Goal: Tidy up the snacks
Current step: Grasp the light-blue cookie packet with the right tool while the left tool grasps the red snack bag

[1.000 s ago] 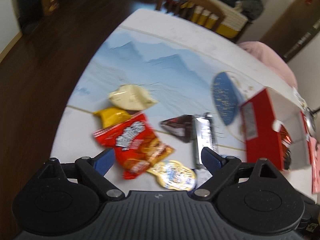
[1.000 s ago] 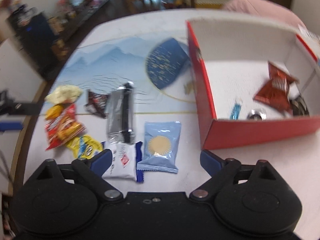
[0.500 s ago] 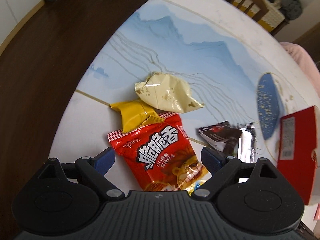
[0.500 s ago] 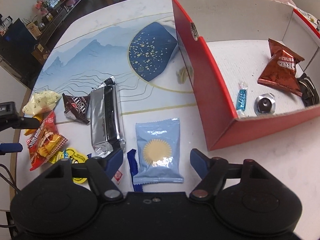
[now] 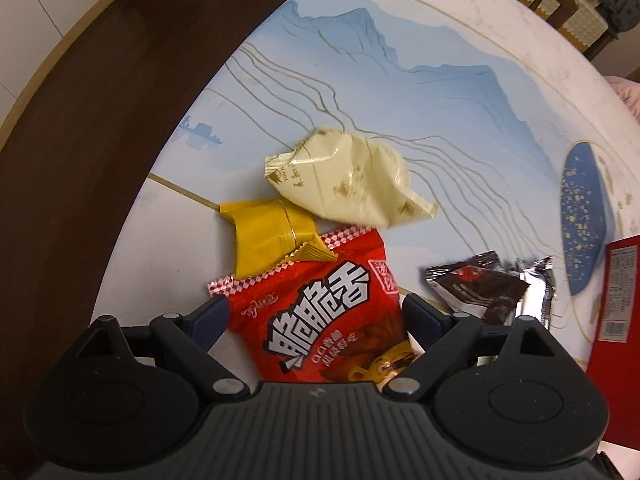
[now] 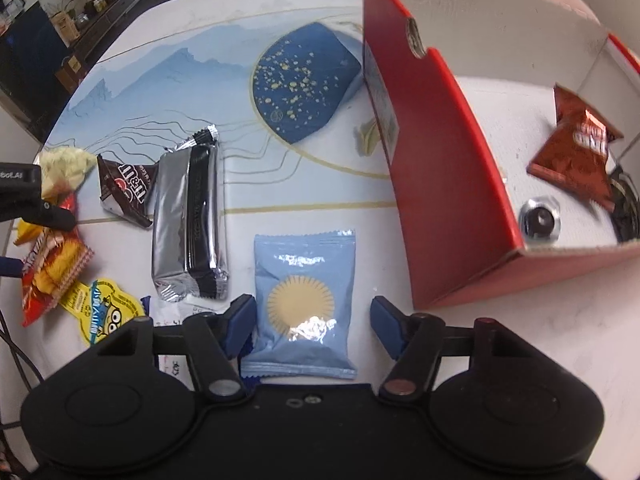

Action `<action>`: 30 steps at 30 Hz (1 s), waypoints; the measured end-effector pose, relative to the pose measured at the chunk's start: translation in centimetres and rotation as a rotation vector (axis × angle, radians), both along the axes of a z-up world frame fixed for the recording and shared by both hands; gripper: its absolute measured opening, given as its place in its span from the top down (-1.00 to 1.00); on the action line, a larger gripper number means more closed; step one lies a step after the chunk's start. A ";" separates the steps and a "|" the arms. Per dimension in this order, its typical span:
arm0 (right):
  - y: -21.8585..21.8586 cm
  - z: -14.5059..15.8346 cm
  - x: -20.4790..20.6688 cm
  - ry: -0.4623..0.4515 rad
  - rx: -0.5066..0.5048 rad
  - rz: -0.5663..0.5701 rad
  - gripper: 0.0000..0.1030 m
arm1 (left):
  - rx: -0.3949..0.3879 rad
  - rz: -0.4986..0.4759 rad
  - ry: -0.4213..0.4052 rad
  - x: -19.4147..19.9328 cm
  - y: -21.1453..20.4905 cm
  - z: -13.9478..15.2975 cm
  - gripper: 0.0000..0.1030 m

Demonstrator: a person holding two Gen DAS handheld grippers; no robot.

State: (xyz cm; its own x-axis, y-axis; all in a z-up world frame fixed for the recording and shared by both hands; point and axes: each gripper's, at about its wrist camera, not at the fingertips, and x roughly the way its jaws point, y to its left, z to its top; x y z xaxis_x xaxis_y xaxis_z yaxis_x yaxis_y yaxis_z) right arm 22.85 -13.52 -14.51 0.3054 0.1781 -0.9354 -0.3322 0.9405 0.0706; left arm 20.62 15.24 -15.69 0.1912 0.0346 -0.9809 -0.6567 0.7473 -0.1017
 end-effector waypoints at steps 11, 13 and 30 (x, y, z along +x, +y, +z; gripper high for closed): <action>0.5 0.1 -1.2 -0.075 -0.057 0.113 0.06 | 0.003 0.004 0.010 -0.9 0.1 -0.5 -0.81; 0.3 0.2 -1.4 -0.076 -0.051 0.118 0.08 | 0.003 0.007 0.008 -1.3 0.1 -0.5 -0.80; -4.0 2.3 -3.5 -0.021 0.071 0.085 0.09 | -0.159 0.042 -0.107 -6.7 0.9 0.6 -0.45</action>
State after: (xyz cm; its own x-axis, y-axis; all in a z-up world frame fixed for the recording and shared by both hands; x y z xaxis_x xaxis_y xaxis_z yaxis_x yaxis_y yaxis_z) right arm 19.36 -17.55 -12.18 0.3059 0.2699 -0.9130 -0.4129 0.9017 0.1282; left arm 13.92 16.17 -15.13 0.2966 -0.1089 -0.9488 -0.6660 0.6884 -0.2873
